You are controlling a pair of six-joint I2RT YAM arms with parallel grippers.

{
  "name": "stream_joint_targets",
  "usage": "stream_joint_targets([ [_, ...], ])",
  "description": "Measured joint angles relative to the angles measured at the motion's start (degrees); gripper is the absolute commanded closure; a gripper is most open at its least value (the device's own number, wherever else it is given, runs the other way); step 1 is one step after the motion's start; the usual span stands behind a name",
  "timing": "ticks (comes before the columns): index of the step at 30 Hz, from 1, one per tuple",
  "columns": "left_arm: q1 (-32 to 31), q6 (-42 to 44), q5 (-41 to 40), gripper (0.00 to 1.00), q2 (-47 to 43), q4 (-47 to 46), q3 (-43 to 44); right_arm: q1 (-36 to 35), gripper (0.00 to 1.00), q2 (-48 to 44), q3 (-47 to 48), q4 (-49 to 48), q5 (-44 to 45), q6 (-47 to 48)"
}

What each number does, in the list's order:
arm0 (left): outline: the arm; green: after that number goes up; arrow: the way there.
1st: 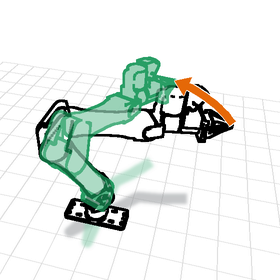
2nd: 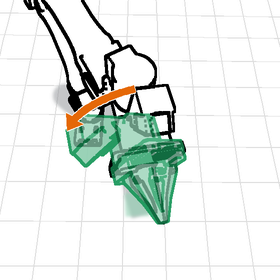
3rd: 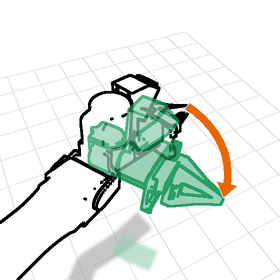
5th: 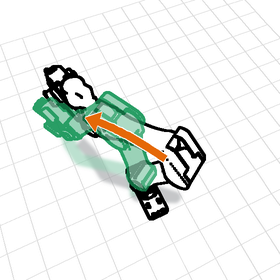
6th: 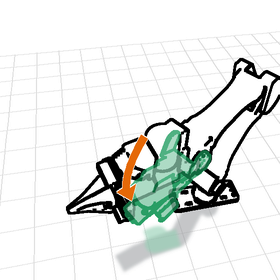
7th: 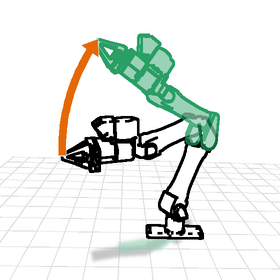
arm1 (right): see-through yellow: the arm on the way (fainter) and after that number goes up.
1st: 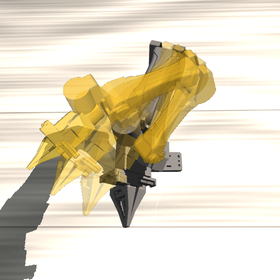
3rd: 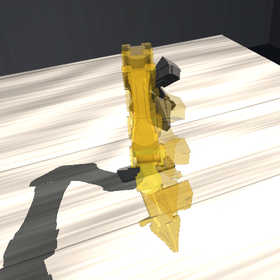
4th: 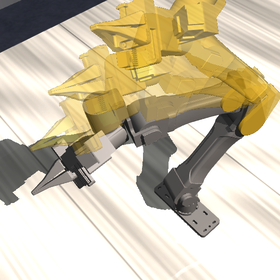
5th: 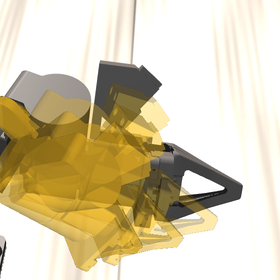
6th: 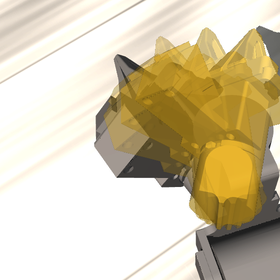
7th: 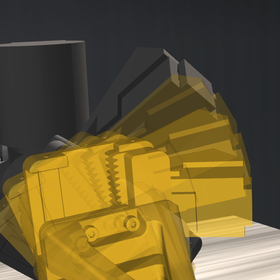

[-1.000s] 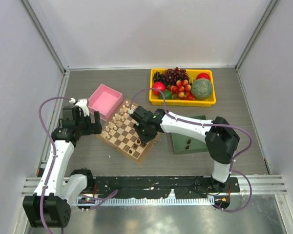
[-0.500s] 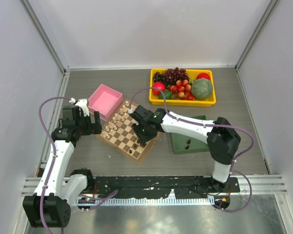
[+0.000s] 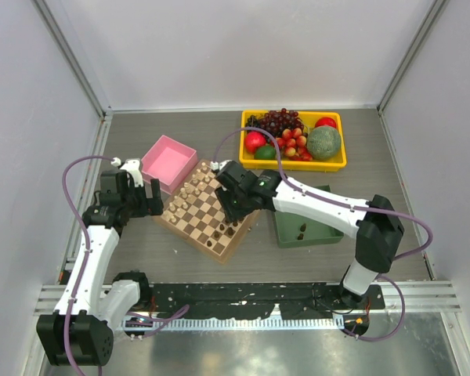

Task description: Set up the chess pieces on the board

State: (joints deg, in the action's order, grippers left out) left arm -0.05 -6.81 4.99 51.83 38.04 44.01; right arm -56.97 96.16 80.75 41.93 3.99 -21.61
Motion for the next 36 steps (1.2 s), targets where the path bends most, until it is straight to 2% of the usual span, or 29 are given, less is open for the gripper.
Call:
stream_joint_targets([
  [17,0.0,0.0,0.0,0.01,0.0,0.0,0.0,0.9,0.59,5.99,0.68,0.52,2.23,-1.2],
  [36,0.0,0.0,0.0,0.01,0.0,0.0,0.0,1.36,0.68,7.43,0.7,0.35,1.51,-0.98],
])
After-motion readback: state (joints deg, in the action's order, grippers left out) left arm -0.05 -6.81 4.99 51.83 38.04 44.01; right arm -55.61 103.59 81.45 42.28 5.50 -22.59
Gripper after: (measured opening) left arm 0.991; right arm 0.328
